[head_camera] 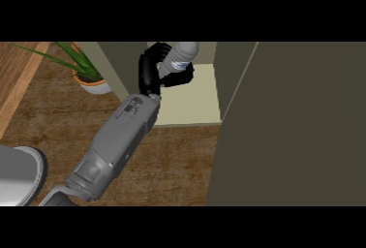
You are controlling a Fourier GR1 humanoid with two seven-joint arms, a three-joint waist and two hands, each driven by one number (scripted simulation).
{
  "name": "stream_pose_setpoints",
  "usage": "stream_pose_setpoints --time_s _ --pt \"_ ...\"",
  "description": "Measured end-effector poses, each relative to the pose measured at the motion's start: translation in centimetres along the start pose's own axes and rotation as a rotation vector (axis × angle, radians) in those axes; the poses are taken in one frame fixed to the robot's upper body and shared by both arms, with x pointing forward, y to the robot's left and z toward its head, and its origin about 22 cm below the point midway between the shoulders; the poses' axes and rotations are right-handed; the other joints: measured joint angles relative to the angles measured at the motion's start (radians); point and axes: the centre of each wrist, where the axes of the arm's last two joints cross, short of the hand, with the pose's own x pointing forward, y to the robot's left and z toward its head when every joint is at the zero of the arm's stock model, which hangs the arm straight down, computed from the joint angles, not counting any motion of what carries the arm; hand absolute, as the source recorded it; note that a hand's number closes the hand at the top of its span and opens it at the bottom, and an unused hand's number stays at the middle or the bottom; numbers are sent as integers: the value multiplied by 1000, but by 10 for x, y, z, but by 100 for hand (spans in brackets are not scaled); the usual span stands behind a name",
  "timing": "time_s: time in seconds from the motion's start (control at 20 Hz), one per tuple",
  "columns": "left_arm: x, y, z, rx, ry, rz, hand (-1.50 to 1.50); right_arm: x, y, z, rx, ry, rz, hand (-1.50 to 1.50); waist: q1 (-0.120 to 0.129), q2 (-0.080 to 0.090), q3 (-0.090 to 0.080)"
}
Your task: Pick up the bottled water, place it into the cabinet and close the cabinet
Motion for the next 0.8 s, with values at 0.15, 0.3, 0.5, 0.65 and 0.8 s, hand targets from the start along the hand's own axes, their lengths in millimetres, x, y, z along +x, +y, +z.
stream_pose_setpoints --time_s 0.15,0.3,0.5,0.65,0.8 --pt "-9 1 -2 10 20 -30 150 0 -2 -1 -1 -7 5 -150 1 2 0" --pt "-17 4 -3 36 35 -51 150 -1 -1 0 5 -12 1 -150 -7 5 0" --pt "-25 5 -4 38 39 -65 150 -1 -1 -1 1 -8 0 -150 -9 5 0" --pt "-30 6 -3 52 37 -88 150 -1 -4 0 4 -21 9 -150 -17 6 0" --pt "-35 7 -1 67 36 -129 -150 -1 -4 2 9 -19 7 -150 -22 7 0"
